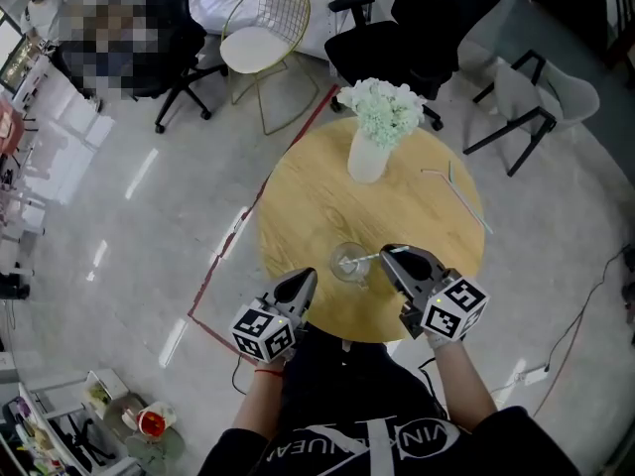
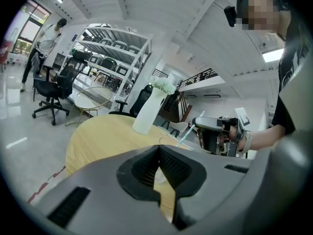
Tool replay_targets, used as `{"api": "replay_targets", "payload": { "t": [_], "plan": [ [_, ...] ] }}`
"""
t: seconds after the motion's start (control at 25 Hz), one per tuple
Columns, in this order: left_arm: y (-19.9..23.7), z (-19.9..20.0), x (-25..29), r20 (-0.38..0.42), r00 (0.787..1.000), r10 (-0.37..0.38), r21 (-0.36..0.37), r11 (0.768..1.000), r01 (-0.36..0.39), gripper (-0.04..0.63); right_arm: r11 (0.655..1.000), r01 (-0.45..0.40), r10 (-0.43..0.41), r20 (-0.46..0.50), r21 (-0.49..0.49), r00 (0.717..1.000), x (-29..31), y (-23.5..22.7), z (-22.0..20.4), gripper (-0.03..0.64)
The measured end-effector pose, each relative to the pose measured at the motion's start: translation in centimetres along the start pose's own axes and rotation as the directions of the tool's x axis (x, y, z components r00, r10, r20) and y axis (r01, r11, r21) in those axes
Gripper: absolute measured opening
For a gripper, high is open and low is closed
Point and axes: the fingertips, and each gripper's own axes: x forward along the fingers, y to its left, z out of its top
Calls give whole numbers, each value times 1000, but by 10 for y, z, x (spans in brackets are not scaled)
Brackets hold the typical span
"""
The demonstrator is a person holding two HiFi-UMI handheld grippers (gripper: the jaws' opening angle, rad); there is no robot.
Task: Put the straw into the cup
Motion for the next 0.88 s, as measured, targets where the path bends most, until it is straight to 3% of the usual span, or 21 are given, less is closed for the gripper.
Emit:
{"api": "replay_targets", "payload": {
  "t": [0.88],
  "plan": [
    [18,-10,14,-41,998,-38,-42,998,36,6,999,38,-38,-83,-4,996,19,-7,-27,21]
  ]
}}
